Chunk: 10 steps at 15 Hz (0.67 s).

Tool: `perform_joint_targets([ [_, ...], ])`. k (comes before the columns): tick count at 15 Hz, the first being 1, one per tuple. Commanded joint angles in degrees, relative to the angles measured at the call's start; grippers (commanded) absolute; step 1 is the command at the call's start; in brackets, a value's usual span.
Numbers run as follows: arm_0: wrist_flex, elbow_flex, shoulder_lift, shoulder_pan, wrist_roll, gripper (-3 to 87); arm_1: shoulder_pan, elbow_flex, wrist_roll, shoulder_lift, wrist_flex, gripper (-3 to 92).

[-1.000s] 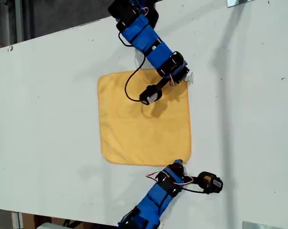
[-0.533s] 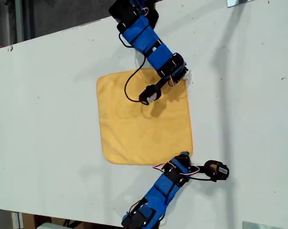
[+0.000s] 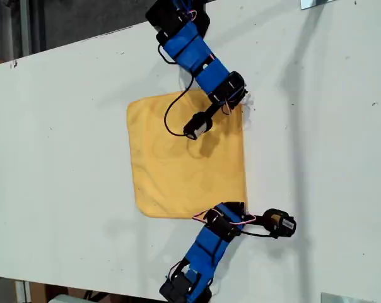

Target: Grasp corners of a square towel and fold twice.

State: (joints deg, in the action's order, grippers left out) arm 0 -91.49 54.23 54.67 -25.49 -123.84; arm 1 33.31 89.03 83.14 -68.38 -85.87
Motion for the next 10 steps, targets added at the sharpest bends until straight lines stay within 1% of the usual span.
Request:
perform_joint_targets([
  [1,-4.0,-3.3,5.6,4.1,6.9,-1.5,-3.8,-3.5,-1.7,-9.7,-1.7,-0.1],
  [4,-4.7,-0.7,12.1,10.0,16.4,-1.5,-11.4,-3.7,-7.9,-17.1,-2.0,-0.1],
  [7,-4.8,2.1,20.7,16.3,26.5,-1.5,-20.3,-1.0,-14.8,-24.3,1.5,-0.1],
  [10,-4.3,13.6,37.3,24.8,34.4,-1.5,-32.2,3.9,-20.3,-36.5,2.6,-0.1],
])
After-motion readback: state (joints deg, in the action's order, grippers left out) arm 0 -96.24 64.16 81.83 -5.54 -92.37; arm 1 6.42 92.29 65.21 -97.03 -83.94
